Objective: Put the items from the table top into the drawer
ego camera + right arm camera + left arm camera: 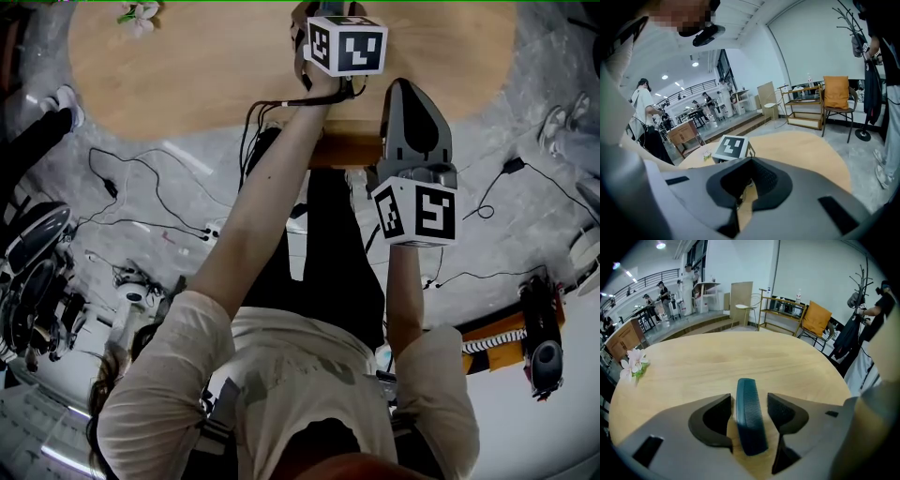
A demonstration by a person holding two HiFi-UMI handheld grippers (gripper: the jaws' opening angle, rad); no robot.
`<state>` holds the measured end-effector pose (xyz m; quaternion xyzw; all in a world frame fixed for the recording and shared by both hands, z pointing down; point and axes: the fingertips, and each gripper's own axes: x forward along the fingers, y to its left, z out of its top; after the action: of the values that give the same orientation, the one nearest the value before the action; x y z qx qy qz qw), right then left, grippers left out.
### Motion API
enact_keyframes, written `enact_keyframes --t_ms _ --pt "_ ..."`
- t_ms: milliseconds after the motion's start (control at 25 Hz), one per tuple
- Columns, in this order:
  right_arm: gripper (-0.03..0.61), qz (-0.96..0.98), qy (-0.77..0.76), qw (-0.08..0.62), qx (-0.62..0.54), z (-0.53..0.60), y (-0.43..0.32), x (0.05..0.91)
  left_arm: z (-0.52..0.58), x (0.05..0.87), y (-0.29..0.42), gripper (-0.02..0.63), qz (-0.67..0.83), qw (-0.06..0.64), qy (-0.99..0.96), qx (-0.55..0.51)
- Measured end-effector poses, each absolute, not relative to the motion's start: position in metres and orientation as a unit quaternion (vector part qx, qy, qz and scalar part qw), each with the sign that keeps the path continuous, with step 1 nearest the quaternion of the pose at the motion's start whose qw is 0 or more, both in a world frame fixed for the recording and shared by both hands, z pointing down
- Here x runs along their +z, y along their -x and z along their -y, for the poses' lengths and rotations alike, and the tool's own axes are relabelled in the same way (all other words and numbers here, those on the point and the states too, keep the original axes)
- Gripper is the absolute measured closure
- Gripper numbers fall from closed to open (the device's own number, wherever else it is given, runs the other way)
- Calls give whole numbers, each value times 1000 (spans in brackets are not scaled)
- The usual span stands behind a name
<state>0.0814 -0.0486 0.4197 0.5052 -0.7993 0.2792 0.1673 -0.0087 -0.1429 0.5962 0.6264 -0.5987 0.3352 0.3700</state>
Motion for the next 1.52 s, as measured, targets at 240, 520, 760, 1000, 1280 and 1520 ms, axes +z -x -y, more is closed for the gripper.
enact_keyframes --t_ms 240,520,760,1000,1280,1520 --pt "574 794 -509 167 287 48 -83 420 140 596 13 454 591 387 -619 345" --pt "574 792 -513 174 281 50 -88 423 143 595 13 463 592 370 -630 340" --pt "574 797 -513 173 268 50 -89 413 167 538 42 595 638 282 -644 314" --pt "574 803 -509 171 257 53 -82 403 177 490 65 600 664 231 -651 287" --pt "574 813 -501 164 248 55 -74 390 162 398 87 603 697 131 -661 245" --pt "574 826 -480 174 238 59 -53 393 140 330 114 603 722 48 -657 212"
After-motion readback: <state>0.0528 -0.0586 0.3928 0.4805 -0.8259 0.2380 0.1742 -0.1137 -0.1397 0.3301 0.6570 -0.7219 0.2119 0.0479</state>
